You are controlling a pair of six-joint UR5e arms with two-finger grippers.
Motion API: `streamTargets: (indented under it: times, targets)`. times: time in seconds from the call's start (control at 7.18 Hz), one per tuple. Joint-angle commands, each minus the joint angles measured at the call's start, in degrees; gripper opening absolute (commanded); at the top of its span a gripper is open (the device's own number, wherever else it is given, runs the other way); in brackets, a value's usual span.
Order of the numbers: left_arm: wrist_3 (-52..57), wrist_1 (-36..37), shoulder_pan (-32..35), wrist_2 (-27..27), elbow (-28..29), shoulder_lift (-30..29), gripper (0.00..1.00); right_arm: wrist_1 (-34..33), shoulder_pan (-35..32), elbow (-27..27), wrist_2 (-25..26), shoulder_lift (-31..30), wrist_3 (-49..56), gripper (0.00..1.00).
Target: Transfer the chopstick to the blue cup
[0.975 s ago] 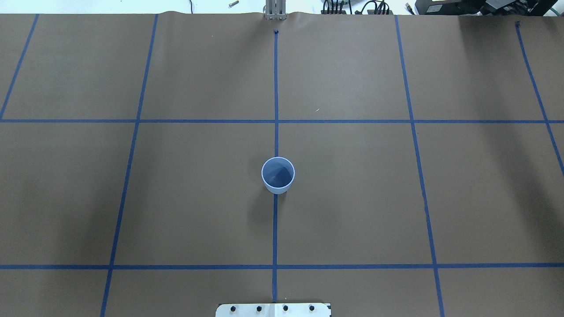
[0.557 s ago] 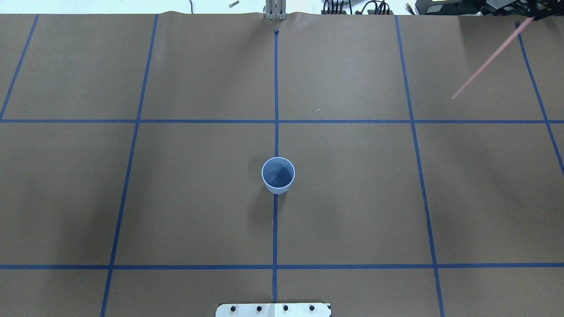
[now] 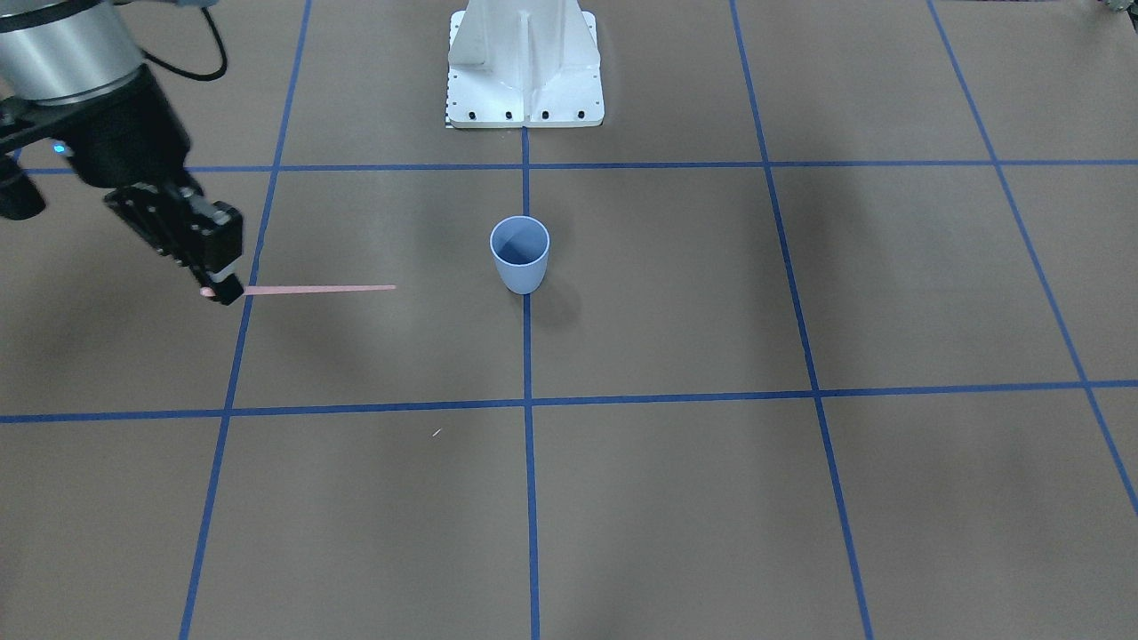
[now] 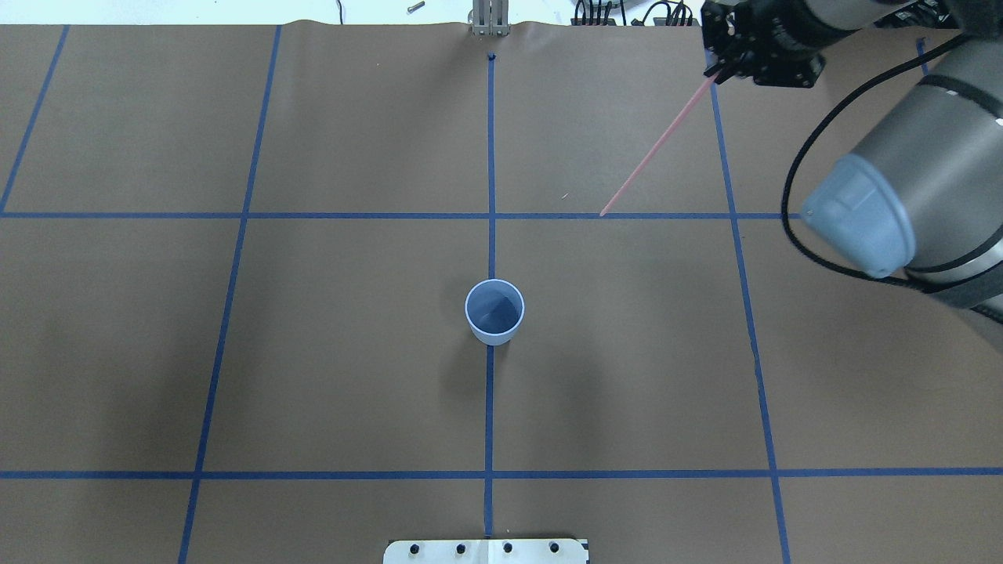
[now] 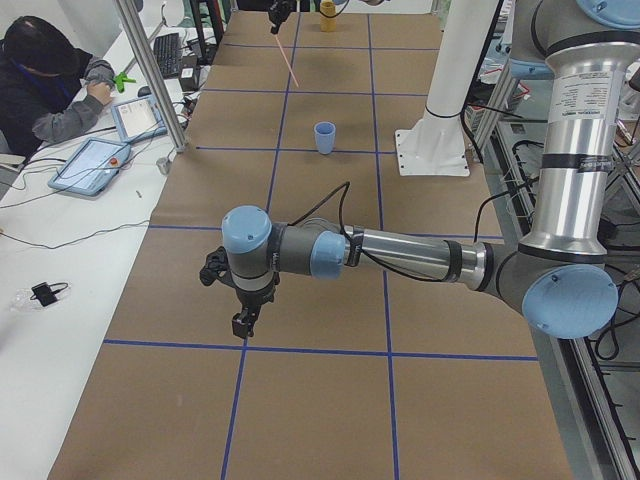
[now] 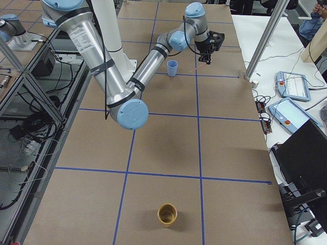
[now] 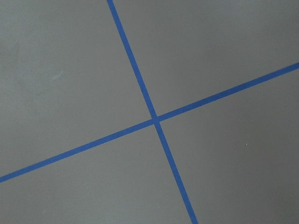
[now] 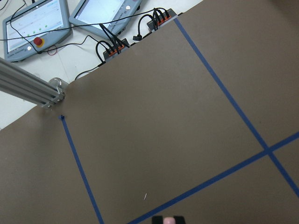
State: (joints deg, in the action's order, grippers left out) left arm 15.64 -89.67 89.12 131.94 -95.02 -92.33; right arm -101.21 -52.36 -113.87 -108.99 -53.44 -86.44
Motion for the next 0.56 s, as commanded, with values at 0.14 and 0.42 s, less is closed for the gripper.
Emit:
streamTargets:
  times: [0.14, 0.42]
  targets:
    - [0.0, -0.1, 0.0, 0.0, 0.1, 0.8, 0.99, -12.4, 12.0, 1.7, 11.3, 9.4, -10.7, 0.00]
    - [0.0, -0.1, 0.0, 0.1, 0.2, 0.9, 0.99, -14.0, 13.7, 1.9, 11.6, 12.2, -12.8, 0.00]
